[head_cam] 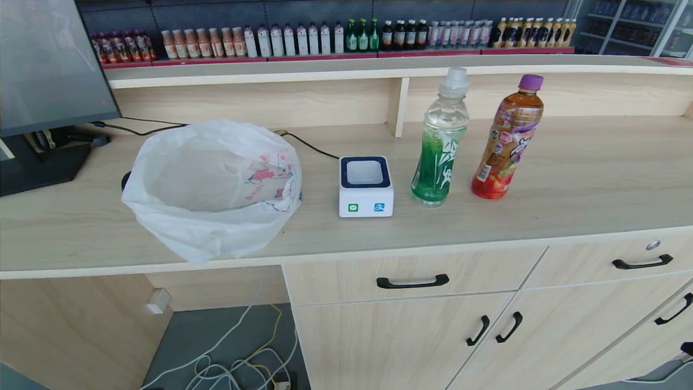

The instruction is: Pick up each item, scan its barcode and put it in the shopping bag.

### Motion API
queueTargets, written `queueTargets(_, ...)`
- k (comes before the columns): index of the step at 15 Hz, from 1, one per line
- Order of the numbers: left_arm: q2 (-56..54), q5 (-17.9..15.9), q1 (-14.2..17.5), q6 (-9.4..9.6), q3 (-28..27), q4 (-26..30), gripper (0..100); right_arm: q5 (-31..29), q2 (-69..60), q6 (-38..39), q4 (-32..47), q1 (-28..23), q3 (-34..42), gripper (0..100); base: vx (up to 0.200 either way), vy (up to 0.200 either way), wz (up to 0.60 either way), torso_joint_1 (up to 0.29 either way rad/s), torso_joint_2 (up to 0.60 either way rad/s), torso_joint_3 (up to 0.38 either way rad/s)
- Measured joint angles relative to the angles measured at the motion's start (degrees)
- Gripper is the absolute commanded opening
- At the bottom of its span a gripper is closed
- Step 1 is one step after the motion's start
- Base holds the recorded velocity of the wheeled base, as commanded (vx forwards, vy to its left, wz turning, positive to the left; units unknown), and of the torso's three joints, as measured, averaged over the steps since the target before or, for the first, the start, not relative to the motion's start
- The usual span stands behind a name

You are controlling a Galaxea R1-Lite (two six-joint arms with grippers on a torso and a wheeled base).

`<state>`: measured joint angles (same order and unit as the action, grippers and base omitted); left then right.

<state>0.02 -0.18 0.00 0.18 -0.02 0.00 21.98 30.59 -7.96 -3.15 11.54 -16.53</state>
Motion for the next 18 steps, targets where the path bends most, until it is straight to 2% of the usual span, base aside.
queueTargets(2, 0.0, 0.0, 0.0, 0.00, 0.0, 0.0, 100, 0.0, 5.7, 0.0, -2.0, 2.0, -2.4, 100, 0.000, 0.000, 0.00, 0.000, 0.00, 0.000)
queueTargets(4, 0.0, 0.0, 0.0, 0.00, 0.0, 0.0, 100, -1.4, 11.9, -0.7, -7.5, 2.6, -2.8, 100, 0.000, 0.000, 0.00, 0.000, 0.00, 0.000)
queueTargets(6, 0.0, 0.0, 0.0, 0.00, 0.0, 0.0, 100, -2.9, 19.3, -1.9, -17.8, 2.9, -1.8, 100, 0.000, 0.000, 0.00, 0.000, 0.00, 0.000)
queueTargets(9, 0.0, 0.0, 0.0, 0.00, 0.0, 0.0, 100, -3.9, 31.0, -2.2, -37.7, 3.0, -0.1, 100, 0.000, 0.000, 0.00, 0.000, 0.00, 0.000)
queueTargets(14, 0.0, 0.0, 0.0, 0.00, 0.0, 0.0, 100, -6.8, 42.1, -2.1, -44.1, 3.4, -5.3, 100, 0.000, 0.000, 0.00, 0.000, 0.00, 0.000)
queueTargets(18, 0.0, 0.0, 0.0, 0.00, 0.0, 0.0, 100, -8.0, 49.7, -0.6, -58.6, 5.9, -6.9, 100, 0.000, 0.000, 0.00, 0.000, 0.00, 0.000)
